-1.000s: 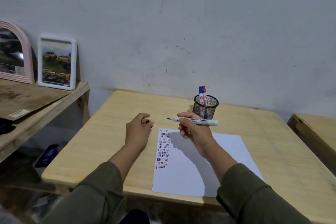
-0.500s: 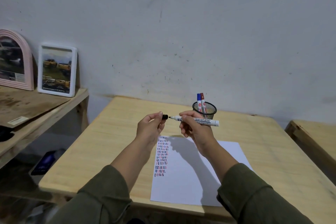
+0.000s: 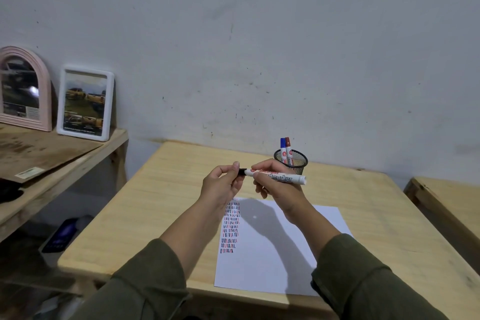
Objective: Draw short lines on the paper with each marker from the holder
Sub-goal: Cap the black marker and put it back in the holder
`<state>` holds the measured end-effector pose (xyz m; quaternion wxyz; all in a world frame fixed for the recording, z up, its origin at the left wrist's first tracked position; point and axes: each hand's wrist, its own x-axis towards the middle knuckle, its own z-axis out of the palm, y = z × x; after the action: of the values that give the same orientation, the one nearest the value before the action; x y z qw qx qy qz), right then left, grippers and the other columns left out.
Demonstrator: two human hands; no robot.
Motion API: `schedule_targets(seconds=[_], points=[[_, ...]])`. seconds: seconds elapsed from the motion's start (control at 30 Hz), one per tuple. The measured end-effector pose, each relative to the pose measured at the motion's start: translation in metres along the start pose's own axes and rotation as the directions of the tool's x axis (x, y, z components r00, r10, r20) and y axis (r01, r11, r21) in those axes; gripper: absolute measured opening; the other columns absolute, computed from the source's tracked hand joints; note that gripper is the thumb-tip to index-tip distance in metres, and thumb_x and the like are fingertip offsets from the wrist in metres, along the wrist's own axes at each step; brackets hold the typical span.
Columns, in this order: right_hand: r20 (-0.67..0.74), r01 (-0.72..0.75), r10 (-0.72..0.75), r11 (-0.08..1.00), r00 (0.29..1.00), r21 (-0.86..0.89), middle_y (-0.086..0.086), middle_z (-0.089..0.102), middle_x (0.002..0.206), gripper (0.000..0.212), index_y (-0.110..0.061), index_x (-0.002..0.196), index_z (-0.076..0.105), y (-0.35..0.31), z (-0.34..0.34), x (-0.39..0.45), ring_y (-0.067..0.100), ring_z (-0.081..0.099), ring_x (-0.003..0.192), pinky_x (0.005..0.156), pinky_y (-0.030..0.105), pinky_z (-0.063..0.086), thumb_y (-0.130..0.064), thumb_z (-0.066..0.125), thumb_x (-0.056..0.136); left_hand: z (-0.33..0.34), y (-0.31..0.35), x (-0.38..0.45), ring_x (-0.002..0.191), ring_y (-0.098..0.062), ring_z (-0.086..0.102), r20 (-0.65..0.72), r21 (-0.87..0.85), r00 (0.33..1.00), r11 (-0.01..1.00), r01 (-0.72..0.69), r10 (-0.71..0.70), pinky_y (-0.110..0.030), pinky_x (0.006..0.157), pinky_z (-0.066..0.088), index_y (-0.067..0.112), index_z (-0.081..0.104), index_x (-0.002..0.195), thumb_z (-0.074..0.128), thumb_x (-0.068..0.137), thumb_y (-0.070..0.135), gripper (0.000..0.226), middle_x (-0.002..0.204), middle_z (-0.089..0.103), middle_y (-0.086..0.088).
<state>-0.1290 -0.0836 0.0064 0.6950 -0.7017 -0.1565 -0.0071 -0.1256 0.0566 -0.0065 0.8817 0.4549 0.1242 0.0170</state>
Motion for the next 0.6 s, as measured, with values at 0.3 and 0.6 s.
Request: schedule_targets(seconds=[0.3,0.6], points=[[-0.077,-0.042,0.053,0.991,0.996,0.131,0.012,0.058,0.063,0.011,-0.005,0.076,0.06,-0.002,0.01,0.002,0.02,0.052,0.053,0.05,0.026,0.041,-0.002,0.058,0.086,0.007,0.003,-0.01,0.062,-0.007,0.065,-0.009,-0.105,1.0,0.994,-0.015,0.014,-0.012,0.062,0.056,0.008,0.059,0.08,0.06,0.088,0.006,0.008,0.078,0.065,-0.009],[-0.026,-0.065,0.072,0.974,0.997,0.218,0.013,0.057,0.072,0.008,-0.005,0.089,0.06,-0.001,0.007,-0.007,0.02,0.054,0.061,0.057,0.027,0.046,-0.009,0.064,0.084,0.012,-0.004,-0.011,0.072,-0.008,0.065,0.014,-0.14,0.996,0.987,-0.081,0.083,-0.011,0.071,0.055,0.009,0.06,0.086,0.055,0.09,0.003,0.008,0.081,0.065,-0.006]])
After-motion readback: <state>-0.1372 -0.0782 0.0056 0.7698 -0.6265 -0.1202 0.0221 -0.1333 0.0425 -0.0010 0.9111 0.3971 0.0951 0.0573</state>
